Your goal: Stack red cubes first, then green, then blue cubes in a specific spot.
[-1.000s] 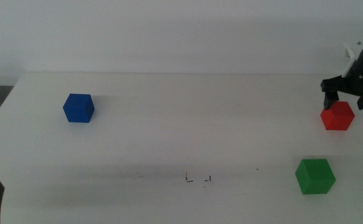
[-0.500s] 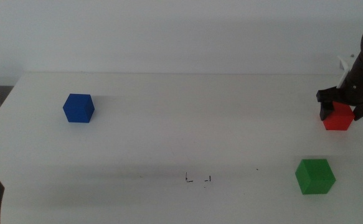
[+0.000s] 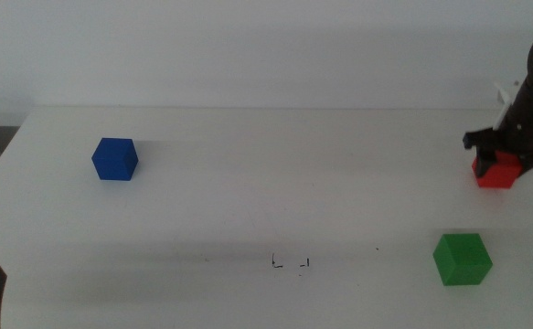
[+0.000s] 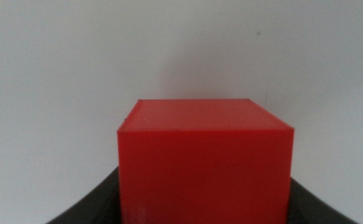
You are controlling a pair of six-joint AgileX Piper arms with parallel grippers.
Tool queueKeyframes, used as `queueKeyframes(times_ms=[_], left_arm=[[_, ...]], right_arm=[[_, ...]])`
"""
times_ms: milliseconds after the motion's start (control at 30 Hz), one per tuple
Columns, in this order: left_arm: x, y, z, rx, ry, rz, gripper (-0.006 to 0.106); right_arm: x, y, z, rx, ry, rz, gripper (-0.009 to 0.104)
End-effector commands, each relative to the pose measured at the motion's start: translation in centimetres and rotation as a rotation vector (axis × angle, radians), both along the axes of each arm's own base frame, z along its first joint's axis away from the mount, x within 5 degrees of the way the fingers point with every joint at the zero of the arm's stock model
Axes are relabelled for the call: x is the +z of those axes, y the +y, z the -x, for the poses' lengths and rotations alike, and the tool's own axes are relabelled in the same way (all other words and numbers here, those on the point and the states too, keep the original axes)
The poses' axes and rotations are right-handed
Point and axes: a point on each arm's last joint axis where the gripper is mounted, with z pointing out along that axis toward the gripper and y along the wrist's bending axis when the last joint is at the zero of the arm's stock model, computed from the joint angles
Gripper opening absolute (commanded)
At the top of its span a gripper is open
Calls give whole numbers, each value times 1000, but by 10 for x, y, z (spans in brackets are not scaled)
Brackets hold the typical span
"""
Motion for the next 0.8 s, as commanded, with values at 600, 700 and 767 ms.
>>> queueKeyframes(times_ms=[600, 700, 767], left_arm=[[0, 0, 0, 0, -8, 8, 94], [0, 0, 0, 0, -8, 8, 94], [0, 0, 0, 0, -8, 8, 94]], right_arm=[[117, 222, 80, 54, -180, -44, 28], [117, 248, 94, 63, -175, -72, 28], [117, 264, 103, 71, -174, -84, 28]])
